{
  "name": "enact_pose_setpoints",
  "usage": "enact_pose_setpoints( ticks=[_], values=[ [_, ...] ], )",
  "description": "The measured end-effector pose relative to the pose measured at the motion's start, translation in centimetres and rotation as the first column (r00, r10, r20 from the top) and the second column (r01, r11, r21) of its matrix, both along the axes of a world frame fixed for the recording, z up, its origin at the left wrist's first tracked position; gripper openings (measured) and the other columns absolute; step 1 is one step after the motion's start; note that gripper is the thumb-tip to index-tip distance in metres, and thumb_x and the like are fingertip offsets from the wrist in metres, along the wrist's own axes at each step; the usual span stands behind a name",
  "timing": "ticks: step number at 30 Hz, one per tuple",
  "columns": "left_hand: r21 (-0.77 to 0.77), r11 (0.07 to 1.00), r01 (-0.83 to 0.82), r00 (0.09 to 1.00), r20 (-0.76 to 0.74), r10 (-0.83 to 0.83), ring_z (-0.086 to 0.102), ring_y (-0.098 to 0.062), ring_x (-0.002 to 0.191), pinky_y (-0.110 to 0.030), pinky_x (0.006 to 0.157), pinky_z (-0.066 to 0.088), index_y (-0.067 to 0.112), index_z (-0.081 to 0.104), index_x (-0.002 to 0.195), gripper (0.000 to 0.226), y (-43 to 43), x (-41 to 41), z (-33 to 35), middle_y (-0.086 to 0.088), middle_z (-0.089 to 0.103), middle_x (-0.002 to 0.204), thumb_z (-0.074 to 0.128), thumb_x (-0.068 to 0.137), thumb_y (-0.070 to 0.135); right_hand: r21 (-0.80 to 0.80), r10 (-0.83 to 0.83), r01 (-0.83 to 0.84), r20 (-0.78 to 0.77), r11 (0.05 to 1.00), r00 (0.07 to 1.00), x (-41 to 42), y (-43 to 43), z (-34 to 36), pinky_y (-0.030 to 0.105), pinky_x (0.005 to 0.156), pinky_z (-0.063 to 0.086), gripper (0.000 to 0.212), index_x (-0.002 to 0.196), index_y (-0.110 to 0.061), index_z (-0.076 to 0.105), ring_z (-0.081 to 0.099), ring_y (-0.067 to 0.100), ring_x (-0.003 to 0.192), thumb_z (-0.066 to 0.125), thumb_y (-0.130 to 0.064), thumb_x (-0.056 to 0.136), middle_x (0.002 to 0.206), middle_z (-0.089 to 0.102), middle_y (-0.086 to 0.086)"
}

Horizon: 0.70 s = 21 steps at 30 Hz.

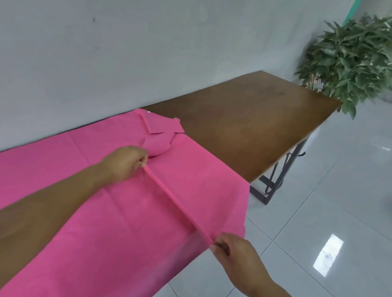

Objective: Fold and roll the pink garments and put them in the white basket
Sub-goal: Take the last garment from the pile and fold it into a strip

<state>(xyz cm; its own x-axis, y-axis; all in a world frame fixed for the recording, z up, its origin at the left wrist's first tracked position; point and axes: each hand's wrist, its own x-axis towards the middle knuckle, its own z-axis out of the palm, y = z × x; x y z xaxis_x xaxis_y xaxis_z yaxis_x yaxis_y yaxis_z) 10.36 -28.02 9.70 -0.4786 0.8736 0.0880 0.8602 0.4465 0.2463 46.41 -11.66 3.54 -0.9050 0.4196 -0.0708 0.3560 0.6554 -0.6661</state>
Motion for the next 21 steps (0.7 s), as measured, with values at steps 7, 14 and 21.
enact_pose_setpoints(
  ticks=[7, 14, 21],
  values=[
    [-0.135, 0.989, -0.065, 0.996, -0.067, 0.056, 0.055, -0.028, 0.074, -0.039, 0.067, 0.049, 0.014, 0.060, 0.078, 0.022, -7.8, 4.5, 1.7, -0.001, 0.058, 0.080, 0.057, 0.080, -0.007, -0.083, 0.069, -0.072, -0.041, 0.994, 0.997, 3.4, -5.9, 0.1, 0.019, 0.059, 0.037, 0.028, 0.073, -0.023, 0.051, 0.045, 0.010, 0.059, 0.059, -0.032, 0.099, 0.062, 0.050, -0.006],
    [-0.201, 0.961, -0.188, 0.971, -0.182, 0.152, 0.058, -0.028, 0.082, -0.036, 0.072, 0.046, 0.008, 0.068, 0.090, 0.018, -14.0, 7.9, 5.1, -0.010, 0.065, 0.089, 0.058, 0.087, -0.006, -0.120, 0.172, -0.187, -0.118, 0.975, 0.978, 5.0, -11.6, 0.8, 0.020, 0.054, 0.034, 0.034, 0.068, -0.031, 0.045, 0.043, 0.010, 0.057, 0.058, -0.029, 0.099, 0.063, 0.051, -0.017],
    [-0.216, 0.947, -0.236, 0.953, -0.240, 0.183, 0.061, -0.030, 0.084, -0.039, 0.074, 0.050, 0.009, 0.069, 0.091, 0.015, -20.7, 10.0, 7.8, -0.010, 0.068, 0.089, 0.060, 0.089, -0.002, -0.134, 0.256, -0.279, -0.165, 0.951, 0.952, 5.6, -17.0, 1.9, 0.024, 0.056, 0.037, 0.027, 0.074, -0.027, 0.052, 0.044, 0.010, 0.057, 0.057, -0.031, 0.100, 0.064, 0.052, -0.016]
  ],
)
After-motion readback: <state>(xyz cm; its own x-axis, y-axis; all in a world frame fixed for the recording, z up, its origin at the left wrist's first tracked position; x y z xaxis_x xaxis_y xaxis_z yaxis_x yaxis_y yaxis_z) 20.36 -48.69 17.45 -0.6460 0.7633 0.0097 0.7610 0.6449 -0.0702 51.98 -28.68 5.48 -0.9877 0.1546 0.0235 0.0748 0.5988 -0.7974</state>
